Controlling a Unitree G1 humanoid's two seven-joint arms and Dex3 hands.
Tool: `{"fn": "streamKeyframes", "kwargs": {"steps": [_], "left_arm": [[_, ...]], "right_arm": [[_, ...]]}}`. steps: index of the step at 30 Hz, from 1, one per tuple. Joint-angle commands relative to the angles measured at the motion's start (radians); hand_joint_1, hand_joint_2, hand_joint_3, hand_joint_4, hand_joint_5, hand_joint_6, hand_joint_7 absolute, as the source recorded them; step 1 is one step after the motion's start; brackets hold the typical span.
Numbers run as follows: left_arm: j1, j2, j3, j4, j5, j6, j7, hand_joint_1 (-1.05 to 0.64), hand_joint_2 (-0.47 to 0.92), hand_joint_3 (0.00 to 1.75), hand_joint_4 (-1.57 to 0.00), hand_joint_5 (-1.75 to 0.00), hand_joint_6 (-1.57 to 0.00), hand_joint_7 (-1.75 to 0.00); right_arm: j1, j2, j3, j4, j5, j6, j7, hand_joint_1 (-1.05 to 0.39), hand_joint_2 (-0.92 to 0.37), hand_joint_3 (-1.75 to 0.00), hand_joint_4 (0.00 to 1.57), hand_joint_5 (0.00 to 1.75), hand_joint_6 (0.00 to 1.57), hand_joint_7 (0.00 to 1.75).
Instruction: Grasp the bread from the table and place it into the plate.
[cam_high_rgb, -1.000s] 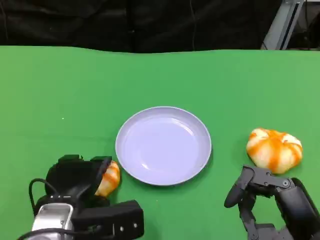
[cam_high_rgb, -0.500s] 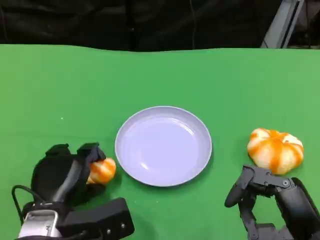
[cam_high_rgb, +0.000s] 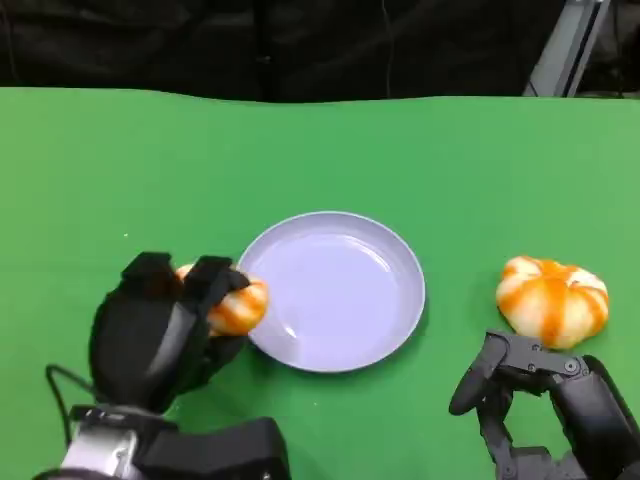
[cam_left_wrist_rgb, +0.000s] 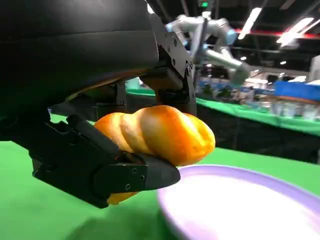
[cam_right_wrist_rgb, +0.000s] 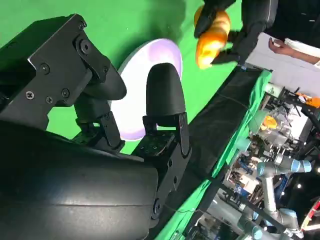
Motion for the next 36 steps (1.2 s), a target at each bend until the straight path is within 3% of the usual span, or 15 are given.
{"fn": "streamKeyframes", "kwargs": {"steps": [1, 4, 6, 8, 15, 17, 18, 19, 21, 23, 25, 28, 32, 36], "left_arm": [[-0.068, -0.011, -0.02, 0.041, -0.004, -0.032, 0.001, -0.23, 0.55, 1.05, -0.84, -1.75, -0.82, -1.32], [-0.123, -0.031, -0.04, 0.091, -0.005, -0.043, -0.013, -0.21, 0.54, 1.03, -0.84, -1.75, -0.71, -1.61], [-0.159, -0.042, -0.053, 0.129, -0.005, -0.047, -0.024, -0.22, 0.55, 1.01, -0.84, -1.75, -0.66, -1.67], [-0.217, -0.058, -0.075, 0.201, 0.002, -0.059, -0.019, -0.24, 0.56, 0.97, -0.82, -1.75, -0.74, -1.48], [-0.309, -0.103, -0.093, 0.323, -0.044, -0.064, -0.081, -0.23, 0.57, 0.9, -0.8, -1.74, -0.77, -1.34], [-0.331, -0.127, -0.081, 0.339, -0.109, -0.06, -0.197, -0.23, 0.67, 0.69, -0.73, -1.68, -0.78, -1.14], [-0.337, -0.13, -0.078, 0.337, -0.137, -0.059, -0.254, -0.23, 0.79, 0.5, -0.63, -1.4, -0.7, -0.85], [-0.341, -0.124, -0.082, 0.332, -0.15, -0.062, -0.298, -0.23, 0.85, 0.38, -0.59, -1.24, -0.67, -0.67], [-0.343, -0.108, -0.095, 0.315, -0.151, -0.059, -0.362, -0.29, 0.91, 0.22, -0.33, -0.76, -0.49, -0.28], [-0.34, -0.097, -0.104, 0.295, -0.146, -0.046, -0.417, -0.42, 0.92, 0.21, -0.11, -0.51, -0.33, -0.09], [-0.334, -0.093, -0.104, 0.274, -0.15, -0.033, -0.466, -0.58, 0.92, 0.22, -0.02, -0.22, -0.16, -0.02], [-0.328, -0.086, -0.103, 0.247, -0.166, -0.015, -0.549, -0.69, 0.92, 0.14, 0.0, -0.03, -0.06, -0.01], [-0.31, -0.072, -0.095, 0.206, -0.178, 0.015, -0.628, -0.75, 0.92, 0.09, 0.0, 0.0, -0.01, 0.0], [-0.283, -0.045, -0.082, 0.154, -0.193, 0.013, -0.655, -0.8, 0.92, 0.16, 0.0, 0.0, 0.0, 0.0]], "right_arm": [[0.0, -0.007, -0.004, 0.005, 0.01, -0.013, -0.001, 0.09, -0.3, -1.45, 0.83, 1.6, 0.79, 1.33], [0.001, -0.005, -0.004, 0.003, 0.011, -0.008, -0.001, 0.09, -0.31, -1.44, 0.83, 1.6, 0.79, 1.32], [0.0, -0.006, -0.005, 0.002, 0.009, -0.006, -0.001, 0.09, -0.32, -1.44, 0.83, 1.6, 0.79, 1.32], [-0.002, -0.009, -0.006, 0.008, 0.008, -0.012, -0.001, 0.09, -0.31, -1.44, 0.83, 1.61, 0.79, 1.32], [0.001, -0.011, -0.006, 0.004, 0.01, -0.007, 0.003, 0.09, -0.31, -1.46, 0.83, 1.61, 0.79, 1.32], [0.004, -0.01, -0.006, -0.001, 0.017, -0.004, 0.008, 0.09, -0.32, -1.43, 0.82, 1.61, 0.78, 1.32], [0.004, -0.01, -0.006, -0.002, 0.017, -0.005, 0.008, 0.1, -0.34, -1.41, 0.82, 1.62, 0.78, 1.32], [0.005, -0.01, -0.006, -0.003, 0.015, -0.004, 0.008, 0.1, -0.34, -1.4, 0.82, 1.62, 0.78, 1.32], [0.006, -0.009, -0.006, -0.005, 0.012, -0.001, 0.007, 0.09, -0.34, -1.41, 0.82, 1.63, 0.79, 1.32], [0.005, -0.01, -0.006, -0.002, 0.012, -0.004, 0.008, 0.09, -0.33, -1.42, 0.82, 1.63, 0.79, 1.32], [0.003, -0.009, -0.007, 0.003, 0.018, -0.011, 0.009, 0.09, -0.33, -1.43, 0.82, 1.63, 0.79, 1.33], [0.002, -0.007, -0.007, 0.002, 0.022, -0.002, 0.011, 0.09, -0.33, -1.44, 0.82, 1.62, 0.79, 1.33], [-0.001, -0.007, -0.007, 0.004, 0.018, -0.002, 0.01, 0.1, -0.33, -1.44, 0.82, 1.62, 0.78, 1.33], [-0.003, -0.008, -0.007, 0.008, 0.016, -0.008, 0.008, 0.1, -0.32, -1.45, 0.82, 1.63, 0.78, 1.33]]}}
